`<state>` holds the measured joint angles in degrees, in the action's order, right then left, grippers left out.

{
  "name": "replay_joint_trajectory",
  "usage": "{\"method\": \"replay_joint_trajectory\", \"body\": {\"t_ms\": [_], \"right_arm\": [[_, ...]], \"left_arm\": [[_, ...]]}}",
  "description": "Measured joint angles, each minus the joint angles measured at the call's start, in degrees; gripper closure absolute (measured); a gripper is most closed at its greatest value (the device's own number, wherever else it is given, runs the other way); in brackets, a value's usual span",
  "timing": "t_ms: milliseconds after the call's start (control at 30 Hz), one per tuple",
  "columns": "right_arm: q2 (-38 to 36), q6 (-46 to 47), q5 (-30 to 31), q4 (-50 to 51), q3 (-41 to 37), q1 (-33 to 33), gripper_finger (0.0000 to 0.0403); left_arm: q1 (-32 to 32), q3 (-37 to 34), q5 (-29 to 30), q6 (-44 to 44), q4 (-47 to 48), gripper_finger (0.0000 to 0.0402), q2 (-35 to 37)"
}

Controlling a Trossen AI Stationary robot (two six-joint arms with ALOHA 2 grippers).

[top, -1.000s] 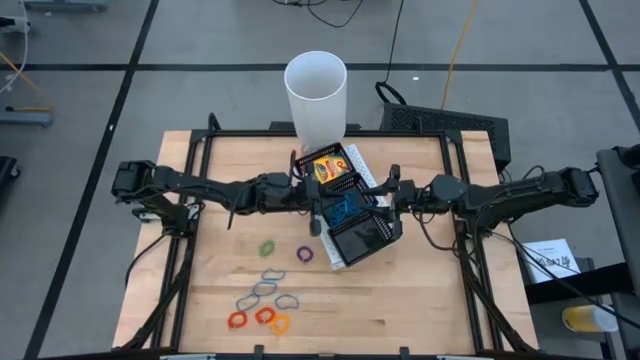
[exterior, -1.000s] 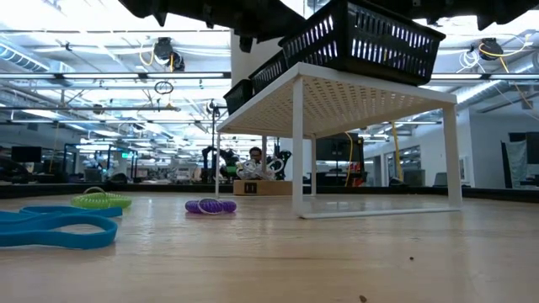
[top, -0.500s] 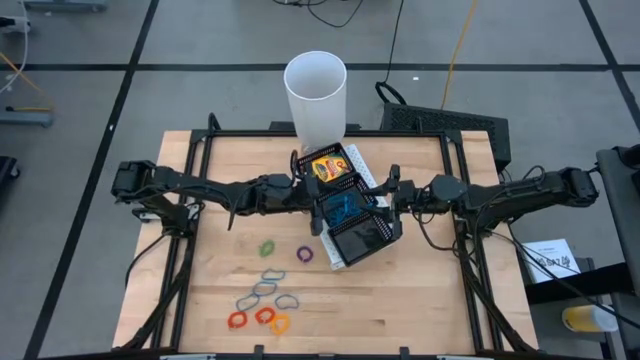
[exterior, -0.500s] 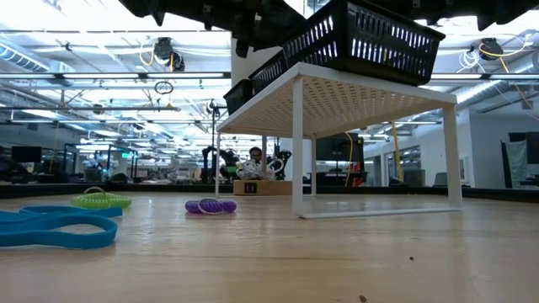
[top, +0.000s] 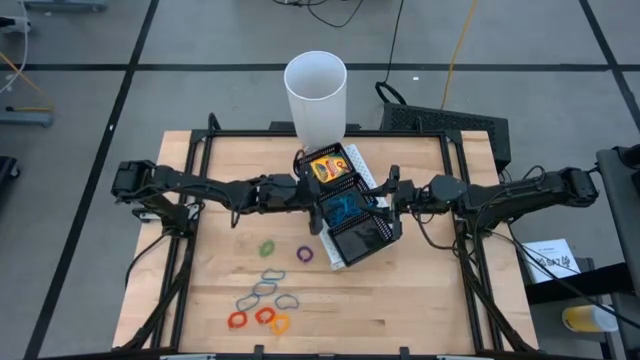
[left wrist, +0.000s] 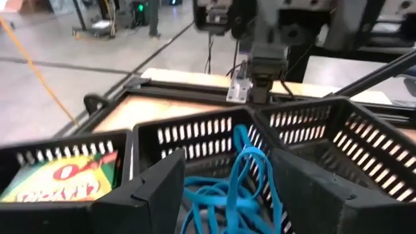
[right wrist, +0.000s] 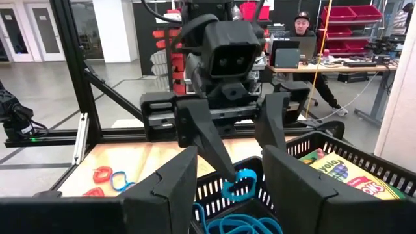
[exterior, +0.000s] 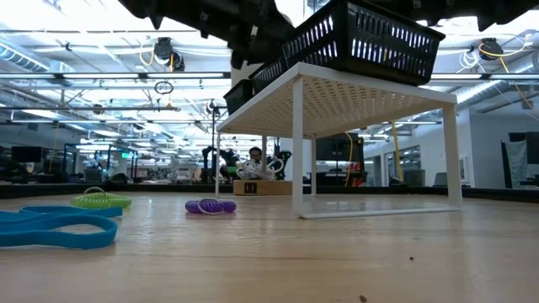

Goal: Pick & Place Office Desk Supplies
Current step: Put the blue rubber band into the middle black bin on the shelf, then put the black bin on the shelf

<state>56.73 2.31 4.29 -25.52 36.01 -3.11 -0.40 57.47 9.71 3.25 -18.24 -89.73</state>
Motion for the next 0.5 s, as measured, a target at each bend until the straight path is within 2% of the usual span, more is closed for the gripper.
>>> {"method": "replay_joint_trajectory", "body": {"t_ms": [400,500], "right_arm": [[0.0,0.04,-0.02,0.68,0.0,0.0,0.0238],[0.0,0.03,-0.04,0.67,0.0,0.0,0.0238]], "left_arm": [[-0.2,-0.02,-0.74,2.09,0.6,0.0165,0.01],[-0.84,-0.02,-0.75,0.96,4.36,0.0165,1.28]]}}
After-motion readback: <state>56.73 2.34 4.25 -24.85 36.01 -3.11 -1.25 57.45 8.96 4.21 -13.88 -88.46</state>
